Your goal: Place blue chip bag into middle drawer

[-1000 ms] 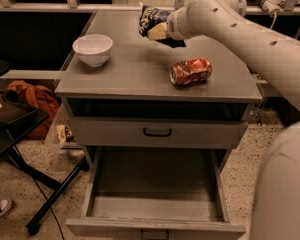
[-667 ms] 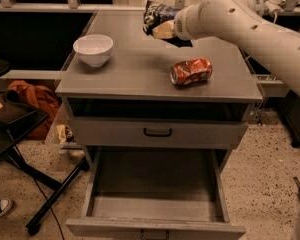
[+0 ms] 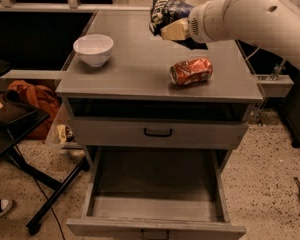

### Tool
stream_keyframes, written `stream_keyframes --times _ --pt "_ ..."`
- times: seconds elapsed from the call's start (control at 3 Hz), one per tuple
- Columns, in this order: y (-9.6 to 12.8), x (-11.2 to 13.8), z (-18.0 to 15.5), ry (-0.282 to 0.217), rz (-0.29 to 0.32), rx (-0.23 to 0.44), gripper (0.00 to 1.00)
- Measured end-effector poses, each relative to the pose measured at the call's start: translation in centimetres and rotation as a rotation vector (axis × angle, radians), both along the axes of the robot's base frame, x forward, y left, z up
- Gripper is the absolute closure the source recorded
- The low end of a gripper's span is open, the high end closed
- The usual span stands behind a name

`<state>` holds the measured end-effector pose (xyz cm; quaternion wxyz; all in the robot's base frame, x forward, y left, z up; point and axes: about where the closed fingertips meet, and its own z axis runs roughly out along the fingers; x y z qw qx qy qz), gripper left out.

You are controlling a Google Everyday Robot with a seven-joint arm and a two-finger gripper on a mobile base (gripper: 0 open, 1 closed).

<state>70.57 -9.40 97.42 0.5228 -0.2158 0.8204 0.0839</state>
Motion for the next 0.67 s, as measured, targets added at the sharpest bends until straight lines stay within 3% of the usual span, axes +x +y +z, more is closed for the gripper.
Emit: stream_keyframes --times 0.33,0.67 --pt "-0.6 -4.8 1.1 0.016 -0.01 -0.013 1.0" --pt "-1.3 -9.4 -0.7 0.092 -0.021 -0.018 1.0"
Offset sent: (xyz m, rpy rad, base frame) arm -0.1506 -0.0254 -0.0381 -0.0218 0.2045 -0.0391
